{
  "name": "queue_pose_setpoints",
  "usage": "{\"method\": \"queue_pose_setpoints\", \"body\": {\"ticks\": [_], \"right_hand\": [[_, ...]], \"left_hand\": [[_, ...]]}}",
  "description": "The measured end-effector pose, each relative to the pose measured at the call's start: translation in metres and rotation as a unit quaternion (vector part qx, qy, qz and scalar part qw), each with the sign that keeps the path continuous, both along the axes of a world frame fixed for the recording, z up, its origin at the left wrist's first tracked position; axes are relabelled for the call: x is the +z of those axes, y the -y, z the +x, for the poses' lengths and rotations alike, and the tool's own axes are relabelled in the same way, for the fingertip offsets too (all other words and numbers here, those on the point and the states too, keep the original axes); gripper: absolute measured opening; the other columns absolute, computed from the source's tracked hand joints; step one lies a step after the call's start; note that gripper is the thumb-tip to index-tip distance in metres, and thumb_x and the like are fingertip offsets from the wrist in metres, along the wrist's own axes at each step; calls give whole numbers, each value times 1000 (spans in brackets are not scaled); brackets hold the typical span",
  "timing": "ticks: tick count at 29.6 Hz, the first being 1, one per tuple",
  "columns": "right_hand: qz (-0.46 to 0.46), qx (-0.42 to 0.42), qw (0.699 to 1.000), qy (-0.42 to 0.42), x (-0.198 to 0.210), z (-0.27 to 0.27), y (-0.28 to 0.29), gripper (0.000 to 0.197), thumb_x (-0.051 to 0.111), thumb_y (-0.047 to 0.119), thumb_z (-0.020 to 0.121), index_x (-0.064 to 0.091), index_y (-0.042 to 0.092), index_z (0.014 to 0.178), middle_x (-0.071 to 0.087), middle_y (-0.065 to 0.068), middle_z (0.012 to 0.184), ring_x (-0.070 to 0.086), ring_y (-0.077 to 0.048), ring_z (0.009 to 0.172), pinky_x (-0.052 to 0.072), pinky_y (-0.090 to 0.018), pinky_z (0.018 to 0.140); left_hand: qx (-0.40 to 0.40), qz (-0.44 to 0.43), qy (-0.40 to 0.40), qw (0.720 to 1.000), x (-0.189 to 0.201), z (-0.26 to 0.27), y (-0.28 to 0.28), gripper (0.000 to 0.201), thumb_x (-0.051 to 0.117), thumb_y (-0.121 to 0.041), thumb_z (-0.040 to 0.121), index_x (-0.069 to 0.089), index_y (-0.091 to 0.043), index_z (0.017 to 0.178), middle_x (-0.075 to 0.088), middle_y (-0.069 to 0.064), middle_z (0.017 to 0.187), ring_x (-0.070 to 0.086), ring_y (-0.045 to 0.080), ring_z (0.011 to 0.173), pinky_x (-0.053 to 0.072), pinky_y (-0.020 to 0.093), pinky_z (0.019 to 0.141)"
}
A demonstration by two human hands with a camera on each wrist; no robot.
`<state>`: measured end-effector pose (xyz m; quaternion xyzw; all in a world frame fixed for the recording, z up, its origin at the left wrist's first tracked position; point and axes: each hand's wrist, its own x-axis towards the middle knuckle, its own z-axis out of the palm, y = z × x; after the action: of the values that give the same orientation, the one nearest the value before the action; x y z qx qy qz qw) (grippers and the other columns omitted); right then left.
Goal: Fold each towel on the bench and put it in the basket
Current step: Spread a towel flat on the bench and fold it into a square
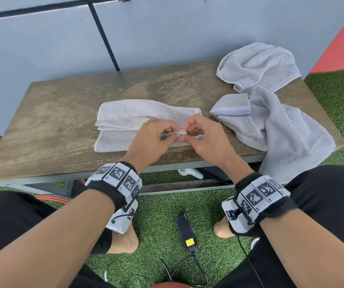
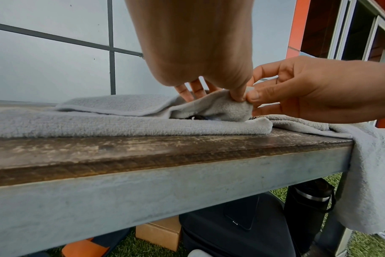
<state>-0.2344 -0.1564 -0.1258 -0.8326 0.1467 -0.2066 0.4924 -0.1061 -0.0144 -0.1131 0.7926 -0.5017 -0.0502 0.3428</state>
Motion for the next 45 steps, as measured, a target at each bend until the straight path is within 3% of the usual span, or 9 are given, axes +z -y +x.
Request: {"method": "queue_pose_setpoints", "body": {"ticks": [7, 11, 16, 22, 25, 31, 36, 42, 45], "right_hand": [[-54, -6, 997, 50, 4, -2, 0, 13, 72, 4, 85, 68, 13, 95, 68, -1, 82, 64, -14, 78, 54, -31, 80], [-56, -24, 995, 73, 4, -3, 3, 14, 69, 3, 89, 72, 14, 97, 67, -2, 85, 62, -17, 80, 54, -33, 81], [-51, -36, 996, 70, 4, -5, 8, 19, 68, 3, 90, 75, 18, 100, 66, -4, 90, 62, -18, 81, 53, -27, 82], [-41, -47, 996, 60, 5, -4, 6, 18, 69, 3, 90, 76, 18, 99, 65, 10, 90, 62, -10, 80, 45, -11, 76], [-36, -49, 996, 60, 6, -4, 6, 18, 69, 2, 90, 76, 17, 98, 62, 17, 89, 60, -6, 79, 42, -7, 76], [-47, -46, 996, 56, 6, -3, 5, 17, 68, 3, 90, 76, 15, 98, 64, 11, 89, 61, -9, 80, 45, -11, 77], [-49, -45, 997, 41, 3, -4, 7, 24, 72, 7, 89, 71, 15, 112, 62, 16, 87, 58, 3, 80, 47, -10, 78], [-60, -49, 996, 39, 0, -3, 6, 15, 76, 12, 87, 76, 11, 102, 66, 3, 81, 61, -8, 75, 49, -16, 74], [-65, -61, 995, 41, 3, -5, 9, 12, 74, 13, 88, 75, 13, 100, 69, -1, 88, 64, -11, 80, 49, -14, 76]], "left_hand": [[-10, 52, 55, 997, 3, 21, 1, 13, 74, -26, 88, 75, -17, 98, 58, -16, 77, 44, 5, 75, 30, 8, 76], [21, 61, 51, 997, 6, 42, -7, 16, 76, -31, 86, 75, -17, 93, 54, -14, 77, 47, 10, 77, 31, 16, 74], [60, 91, 38, 993, 0, 61, -21, 24, 78, -42, 79, 69, -20, 83, 57, -1, 90, 50, 19, 93, 40, 37, 86], [39, 82, 50, 995, -6, 55, -27, 18, 74, -36, 85, 63, -23, 91, 59, -15, 87, 51, 13, 88, 43, 45, 91], [16, 50, 63, 997, -7, 42, -25, 22, 73, -33, 87, 56, -26, 99, 59, -13, 97, 52, 12, 95, 41, 40, 93], [-23, 20, 85, 996, -1, 16, -3, 31, 69, -40, 89, 62, -24, 116, 63, -12, 107, 55, 8, 102, 36, 31, 96], [-41, 10, 100, 994, -1, 12, 10, 18, 71, -32, 90, 72, -18, 101, 70, -9, 91, 60, 13, 84, 43, 36, 86], [-45, 4, 69, 997, 0, 14, 11, 10, 75, -25, 87, 74, -18, 94, 68, -9, 82, 58, 8, 76, 32, 10, 79], [-42, 17, 33, 998, 2, 21, 4, 9, 75, -21, 87, 76, -16, 95, 68, -7, 82, 60, 10, 73, 44, 19, 72]]}}
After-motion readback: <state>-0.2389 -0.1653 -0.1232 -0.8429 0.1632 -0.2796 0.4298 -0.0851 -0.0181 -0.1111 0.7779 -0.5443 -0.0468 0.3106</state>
